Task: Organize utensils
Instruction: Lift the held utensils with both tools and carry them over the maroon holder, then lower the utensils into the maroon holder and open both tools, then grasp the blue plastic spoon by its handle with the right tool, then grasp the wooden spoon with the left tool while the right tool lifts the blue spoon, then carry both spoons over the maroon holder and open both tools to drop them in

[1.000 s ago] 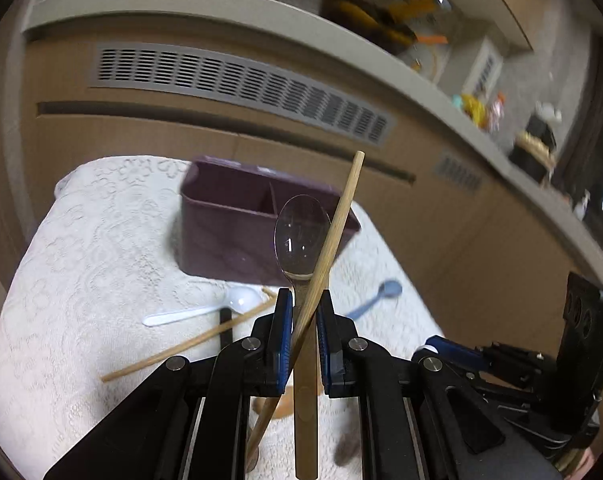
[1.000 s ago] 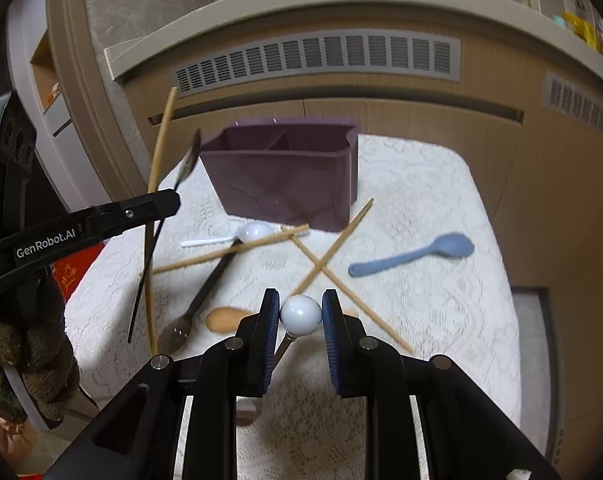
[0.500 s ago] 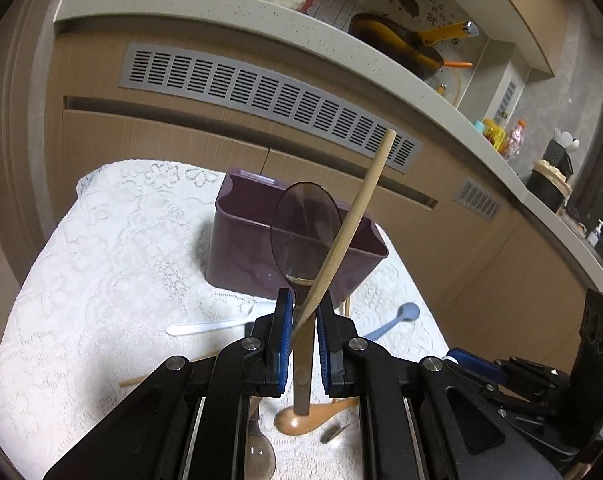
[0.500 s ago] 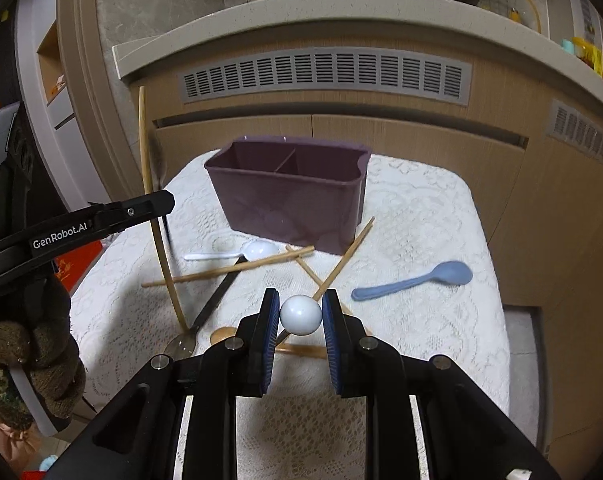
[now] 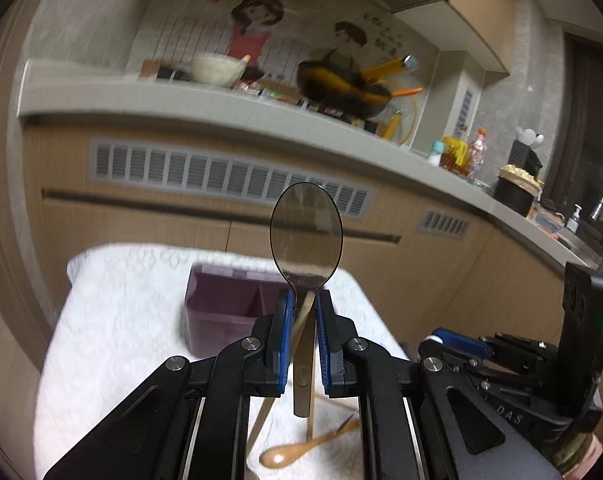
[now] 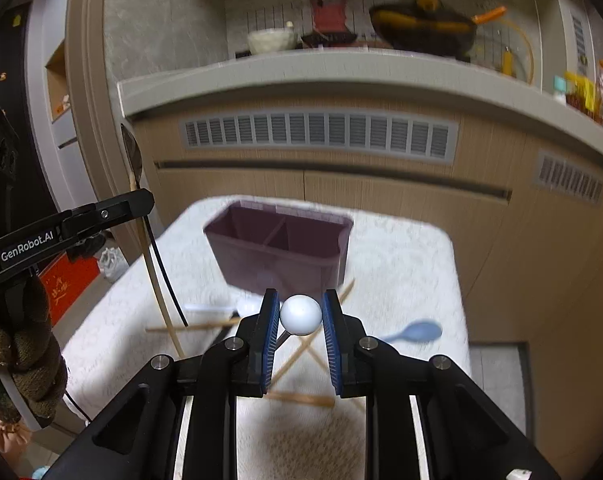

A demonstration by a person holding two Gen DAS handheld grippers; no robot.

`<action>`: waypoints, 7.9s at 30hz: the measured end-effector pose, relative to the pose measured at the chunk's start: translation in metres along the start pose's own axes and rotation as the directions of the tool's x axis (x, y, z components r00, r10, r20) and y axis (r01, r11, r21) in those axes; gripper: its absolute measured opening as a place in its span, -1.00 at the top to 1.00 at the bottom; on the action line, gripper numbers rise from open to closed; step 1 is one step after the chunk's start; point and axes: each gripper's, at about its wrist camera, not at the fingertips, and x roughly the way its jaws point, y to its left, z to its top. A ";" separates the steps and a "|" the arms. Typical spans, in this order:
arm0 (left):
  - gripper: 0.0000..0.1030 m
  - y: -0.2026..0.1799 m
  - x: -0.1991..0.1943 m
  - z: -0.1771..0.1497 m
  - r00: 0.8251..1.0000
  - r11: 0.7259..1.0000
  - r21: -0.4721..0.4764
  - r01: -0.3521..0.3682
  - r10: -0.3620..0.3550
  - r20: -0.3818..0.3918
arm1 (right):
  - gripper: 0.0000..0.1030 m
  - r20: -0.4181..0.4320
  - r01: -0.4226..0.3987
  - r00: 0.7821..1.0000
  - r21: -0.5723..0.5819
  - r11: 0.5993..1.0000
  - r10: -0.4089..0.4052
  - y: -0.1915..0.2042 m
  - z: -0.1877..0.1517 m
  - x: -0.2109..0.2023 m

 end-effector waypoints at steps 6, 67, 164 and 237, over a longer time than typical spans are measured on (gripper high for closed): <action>0.76 -0.015 -0.019 0.064 0.996 0.998 0.062 0.021 -0.026 0.083 | 0.60 0.147 0.049 0.988 -0.049 0.998 -0.042 -0.003 0.064 -0.033; -0.68 0.076 0.045 -0.145 0.899 0.957 0.031 -0.288 0.281 -0.336 | -0.39 -0.384 0.452 0.861 0.275 0.849 -0.334 -0.119 -0.084 0.203; 0.20 0.007 0.095 -0.180 0.787 0.966 0.044 -0.254 0.233 -0.571 | 0.46 -0.294 0.189 0.942 0.071 0.979 -0.160 -0.028 -0.125 0.086; 0.08 0.047 0.177 0.032 0.958 0.953 0.211 -0.219 0.250 -0.136 | 0.09 -0.192 0.073 0.978 -0.059 0.996 -0.083 -0.017 0.048 0.184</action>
